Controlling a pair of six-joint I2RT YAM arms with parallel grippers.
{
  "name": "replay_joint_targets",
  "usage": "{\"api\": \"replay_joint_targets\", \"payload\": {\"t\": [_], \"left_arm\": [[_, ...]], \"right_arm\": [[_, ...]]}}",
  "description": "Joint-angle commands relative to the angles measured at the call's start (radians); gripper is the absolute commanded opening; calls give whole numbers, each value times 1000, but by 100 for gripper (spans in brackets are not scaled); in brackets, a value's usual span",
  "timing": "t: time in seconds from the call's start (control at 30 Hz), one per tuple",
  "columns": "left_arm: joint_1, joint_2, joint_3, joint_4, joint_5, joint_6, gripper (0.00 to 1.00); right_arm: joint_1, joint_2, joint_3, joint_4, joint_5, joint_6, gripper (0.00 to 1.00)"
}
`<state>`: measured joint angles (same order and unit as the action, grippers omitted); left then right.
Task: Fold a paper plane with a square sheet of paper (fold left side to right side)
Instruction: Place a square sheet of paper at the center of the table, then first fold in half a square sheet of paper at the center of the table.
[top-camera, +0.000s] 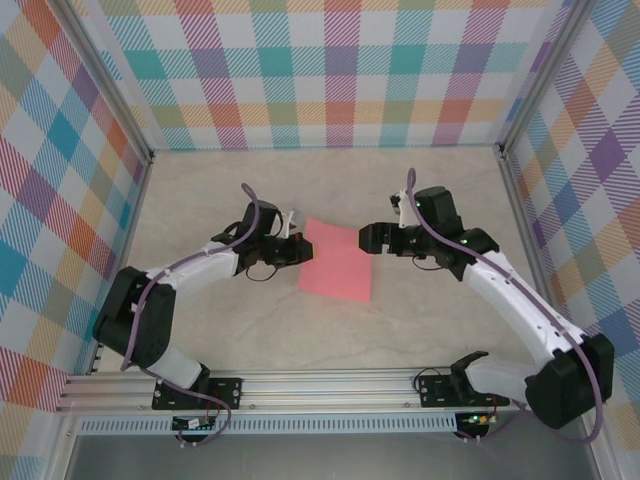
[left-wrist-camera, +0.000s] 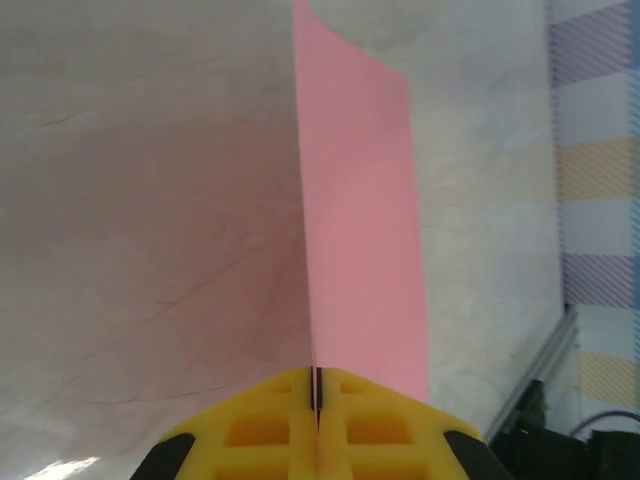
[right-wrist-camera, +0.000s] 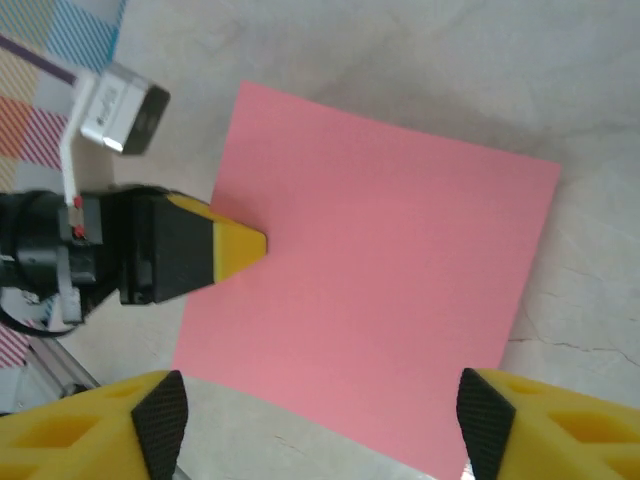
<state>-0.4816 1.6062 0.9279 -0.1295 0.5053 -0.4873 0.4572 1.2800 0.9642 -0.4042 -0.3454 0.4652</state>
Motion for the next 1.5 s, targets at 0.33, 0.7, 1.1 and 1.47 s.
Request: {"api": "replay_joint_targets", "payload": {"t": [0.33, 0.7, 1.1, 1.47], "left_arm": [[13, 37, 104, -129, -121, 69, 6], [6, 31, 118, -53, 35, 10, 36], [-46, 126, 144, 127, 158, -94, 65], [-60, 185, 154, 162, 164, -112, 60]], "right_arm": [[3, 482, 31, 312, -172, 142, 18], [21, 630, 64, 173, -38, 89, 18], [6, 593, -33, 330, -103, 146, 20], [-66, 363, -64, 348, -147, 143, 35]]}}
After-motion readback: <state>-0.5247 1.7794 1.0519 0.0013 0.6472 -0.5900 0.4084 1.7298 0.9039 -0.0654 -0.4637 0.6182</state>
